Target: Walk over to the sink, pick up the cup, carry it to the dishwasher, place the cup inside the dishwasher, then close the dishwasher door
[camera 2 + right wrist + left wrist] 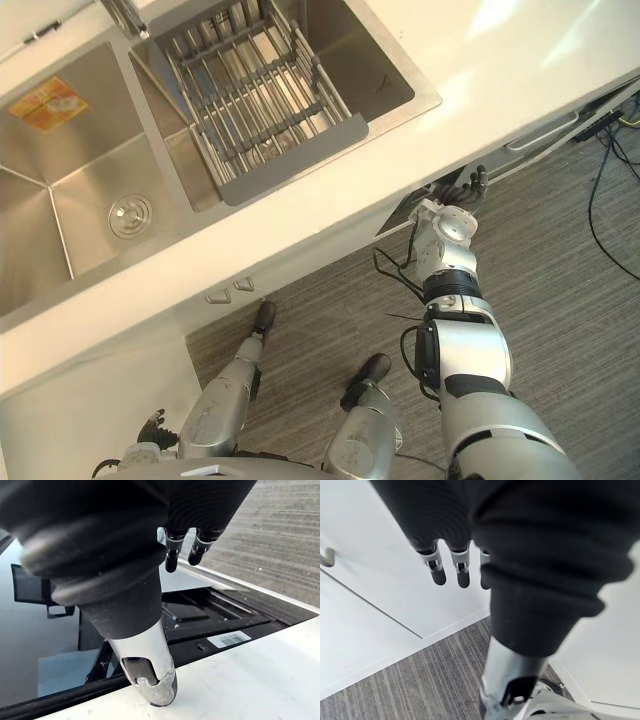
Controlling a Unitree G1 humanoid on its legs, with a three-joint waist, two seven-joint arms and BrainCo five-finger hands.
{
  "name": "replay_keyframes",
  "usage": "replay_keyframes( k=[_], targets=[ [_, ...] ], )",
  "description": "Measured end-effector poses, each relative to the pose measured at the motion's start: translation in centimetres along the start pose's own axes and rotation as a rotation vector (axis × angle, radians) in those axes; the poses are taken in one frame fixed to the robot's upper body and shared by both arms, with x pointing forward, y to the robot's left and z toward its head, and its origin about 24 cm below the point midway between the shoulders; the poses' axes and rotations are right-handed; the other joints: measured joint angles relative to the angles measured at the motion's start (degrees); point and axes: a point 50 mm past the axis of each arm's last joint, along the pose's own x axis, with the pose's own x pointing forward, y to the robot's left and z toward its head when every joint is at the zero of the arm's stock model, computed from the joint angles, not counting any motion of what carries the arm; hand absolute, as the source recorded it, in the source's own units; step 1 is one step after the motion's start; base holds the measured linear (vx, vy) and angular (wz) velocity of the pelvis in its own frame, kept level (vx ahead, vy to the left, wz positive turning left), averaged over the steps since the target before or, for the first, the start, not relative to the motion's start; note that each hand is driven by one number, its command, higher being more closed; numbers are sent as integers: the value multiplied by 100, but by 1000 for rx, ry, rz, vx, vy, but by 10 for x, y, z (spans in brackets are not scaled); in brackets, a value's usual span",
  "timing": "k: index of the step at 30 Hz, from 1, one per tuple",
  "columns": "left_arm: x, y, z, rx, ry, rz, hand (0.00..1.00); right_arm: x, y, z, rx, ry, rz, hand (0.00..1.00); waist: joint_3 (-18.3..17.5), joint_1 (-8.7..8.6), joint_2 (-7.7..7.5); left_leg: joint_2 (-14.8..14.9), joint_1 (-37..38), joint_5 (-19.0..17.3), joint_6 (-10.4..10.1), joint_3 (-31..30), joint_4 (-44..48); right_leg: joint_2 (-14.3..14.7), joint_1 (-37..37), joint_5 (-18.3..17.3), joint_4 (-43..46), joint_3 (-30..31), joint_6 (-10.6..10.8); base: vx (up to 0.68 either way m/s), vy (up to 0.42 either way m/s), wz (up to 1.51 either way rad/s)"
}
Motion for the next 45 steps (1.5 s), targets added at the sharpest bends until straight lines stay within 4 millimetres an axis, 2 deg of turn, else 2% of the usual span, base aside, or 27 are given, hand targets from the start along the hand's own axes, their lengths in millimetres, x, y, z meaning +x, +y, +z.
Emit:
replay_keyframes(
  k=[5, 8, 10, 13, 17, 18, 19, 21, 24, 27, 30, 34, 35, 37, 38, 39, 40, 41, 42, 45],
  targets=[
    [0, -2, -2, 11, 31, -12, 0, 4, -1, 10, 17, -14, 92, 0, 82, 91, 23, 115, -86, -6, -44, 13, 7, 67, -140, -25, 102, 1, -75, -100, -73, -4],
    [0, -4, -3, -64, 56, -37, 0, 3, -2, 6, 51, -1, 131, 0, 85, 91, 21, 123, -65, 7, -41, 39, 30, 46, -168, -87, 210, 28, -100, -50, -75, -3],
    [0, -5, -2, -97, 63, -66, 0, -3, -4, -4, 75, -1, 172, 0, 84, 95, 20, 143, -11, 41, -36, 57, 26, 16, -147, -172, 291, 38, -86, -6, -67, 1],
    [1, -5, -1, -127, 73, -102, 0, -24, -2, -38, 112, 12, 247, 0, 68, 63, -1, 156, 175, 74, -27, 132, 20, 14, 5, -275, 328, 70, -99, 44, -71, 1],
    [2, 0, -3, -138, 92, -117, 0, -85, -5, -136, 62, 262, 297, 0, -264, -15, -178, 160, 438, 37, -3, 501, 4, 78, 385, -282, 47, 38, -27, 84, -51, 3],
    [2, 5, -6, -134, 119, -113, 0, -112, -14, -169, 15, 364, 297, 0, -387, -62, -287, 160, 573, -21, -4, 623, 3, 116, 569, -247, -128, 46, 19, 92, -47, -11],
    [3, 8, -9, -131, 131, -110, 0, -122, -18, -180, -4, 399, 294, 0, -446, -79, -338, 158, 623, -42, -3, 688, 3, 135, 636, -226, -206, 52, 31, 76, -50, -11],
    [1, 13, -18, -130, 181, -107, 0, -151, -40, -207, -29, 502, 249, 0, -637, -178, -517, 165, 802, -120, 32, 857, 1, 249, 917, -65, -581, 68, 67, 67, -59, -18],
    [0, 24, -28, -126, 238, -80, 0, -174, -67, -227, -96, 588, 225, 0, -882, -281, -806, 202, 1120, -265, 39, 1152, 0, 420, 1274, 190, -1117, 223, 94, 29, -46, -36],
    [-2, 32, -40, -164, 274, -59, 0, -194, -86, -244, -157, 685, 252, 0, -1046, -370, -982, 234, 1467, -386, 47, 1372, -4, 565, 1651, 397, -1576, 358, 76, -15, -42, -38],
    [-6, 33, -50, -215, 303, -51, 0, -214, -100, -259, -210, 801, 318, 0, -1178, -376, -991, 288, 1652, -405, 40, 1413, -5, 702, 1938, 510, -1885, 362, 77, -53, -41, -12],
    [-7, 36, -55, -269, 319, -23, 0, -236, -102, -275, -224, 968, 388, 0, -1252, -352, -971, 361, 1658, -325, 34, 1240, -31, 850, 2213, 507, -1981, 128, -9, -107, -56, 32],
    [-8, 36, -57, -283, 322, -25, 0, -241, -104, -278, -223, 1008, 390, 0, -1269, -376, -956, 366, 1602, -343, 115, 1333, -42, 853, 2293, 473, -1980, -42, -9, -116, -9, 100],
    [-8, 37, -59, -288, 326, -49, 0, -251, -114, -282, -234, 1081, 361, 0, -1276, -500, -963, 423, 1525, -430, 417, 2036, -11, 780, 2462, 384, -1971, -385, 69, -75, 42, 134],
    [-8, 38, -58, -296, 319, -68, 0, -255, -121, -284, -235, 1122, 335, 0, -1288, -484, -976, 368, 1460, -502, 555, 2393, 61, 644, 2491, 330, -1931, -530, 117, -44, 150, 120],
    [-7, 39, -55, -324, 309, -91, 0, -253, -126, -283, -231, 1134, 305, 0, -1260, -411, -1024, 383, 1252, -515, 869, 3066, 481, 445, 2481, 279, -1827, -677, 164, -38, 189, 109],
    [-7, 39, -54, -332, 305, -99, 0, -253, -130, -282, -226, 1139, 287, 0, -1266, -416, -1016, 385, 1120, -530, 1029, 3468, 875, 341, 2497, 227, -1752, -740, 214, 22, 250, 104],
    [-7, 38, -54, -338, 304, -116, 0, -252, -141, -280, -227, 1149, 245, 0, -1318, -462, -917, 343, 992, -780, 1186, 4121, 1439, 271, 2505, 44, -1548, -710, 306, 57, 258, 116],
    [-6, 41, -51, -348, 286, -156, 0, -251, -146, -279, -232, 1152, 223, 0, -1351, -498, -860, 222, 918, -885, 1221, 4110, 1573, 171, 2511, -26, -1416, -492, 376, 61, 249, 104],
    [-5, 41, -47, -373, 275, -189, 0, -253, -144, -281, -206, 1171, 203, 0, -1305, -475, -966, -183, 1107, -926, 1234, 3997, 1245, -17, 2682, -42, -1457, -416, 399, 60, 177, 48]
  ],
)
